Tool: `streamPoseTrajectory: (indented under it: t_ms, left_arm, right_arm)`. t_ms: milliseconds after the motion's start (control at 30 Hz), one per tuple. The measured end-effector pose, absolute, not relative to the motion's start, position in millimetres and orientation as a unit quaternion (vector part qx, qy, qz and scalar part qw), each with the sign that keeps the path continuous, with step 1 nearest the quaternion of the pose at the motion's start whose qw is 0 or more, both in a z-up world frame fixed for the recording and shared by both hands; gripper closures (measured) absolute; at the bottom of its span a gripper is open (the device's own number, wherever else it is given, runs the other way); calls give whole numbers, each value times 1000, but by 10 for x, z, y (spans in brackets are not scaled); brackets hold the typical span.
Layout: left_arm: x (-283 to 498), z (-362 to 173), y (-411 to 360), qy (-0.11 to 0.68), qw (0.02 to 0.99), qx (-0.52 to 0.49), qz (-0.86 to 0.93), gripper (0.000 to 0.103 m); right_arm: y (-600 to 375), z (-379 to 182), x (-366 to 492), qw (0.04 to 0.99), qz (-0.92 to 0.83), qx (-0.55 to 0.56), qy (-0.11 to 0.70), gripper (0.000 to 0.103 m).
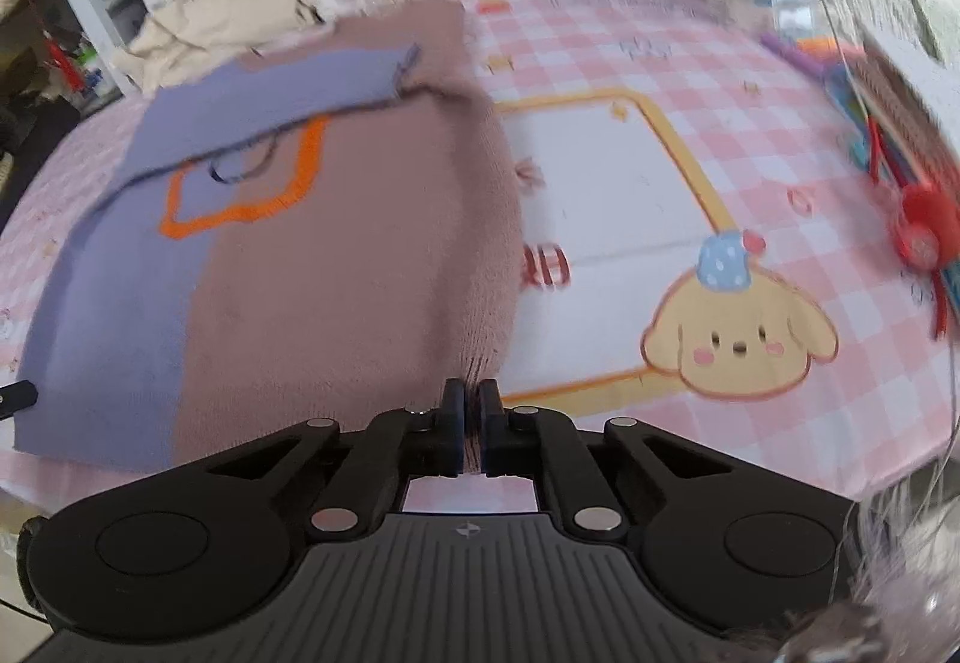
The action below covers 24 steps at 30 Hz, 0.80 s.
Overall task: Fold clothes
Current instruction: 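Grasp the lavender hem side with the left tool while the right tool grasps the mauve hem side, then lift the hem with both tools and fold it toward the collar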
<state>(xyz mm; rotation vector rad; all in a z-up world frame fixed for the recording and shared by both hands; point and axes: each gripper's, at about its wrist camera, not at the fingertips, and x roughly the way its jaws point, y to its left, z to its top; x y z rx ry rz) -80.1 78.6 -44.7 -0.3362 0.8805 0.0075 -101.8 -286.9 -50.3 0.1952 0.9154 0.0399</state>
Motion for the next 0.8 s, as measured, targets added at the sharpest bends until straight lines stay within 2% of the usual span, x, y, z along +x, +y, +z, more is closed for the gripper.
streamPoseTrajectory:
  t_ms: [100, 267, 333, 400, 500, 600, 800]
  left_arm:
    - [-802, -271, 638, 404, 901, -151, -39, 98]
    - [-755, -358, 580, 426, 890, -154, -44, 95]
    - [-780, -419, 627, 435, 883, -172, -43, 86]
    - [-798, -478, 662, 444, 877, -182, -41, 77]
    - [-810, -557, 701, 452, 871, -189, -34, 63]
    - [-803, -615, 776, 451, 866, -215, -26, 63]
    - [-764, -643, 895, 443, 858, -258, -11, 63]
  right_arm:
    - [-2805, -323, -1041, 903, 85, 119, 405, 98]
    - [-2875, -406, -904, 880, 109, 172, 430, 95]
    - [-2928, -459, -886, 874, 105, 177, 440, 91]
    - [-2986, -506, -871, 870, 102, 183, 447, 79]
    - [-3050, -588, -811, 861, 100, 195, 459, 73]
    - [-3107, -642, -748, 854, 101, 208, 466, 70]
    - [-3195, -696, -639, 845, 103, 226, 474, 70]
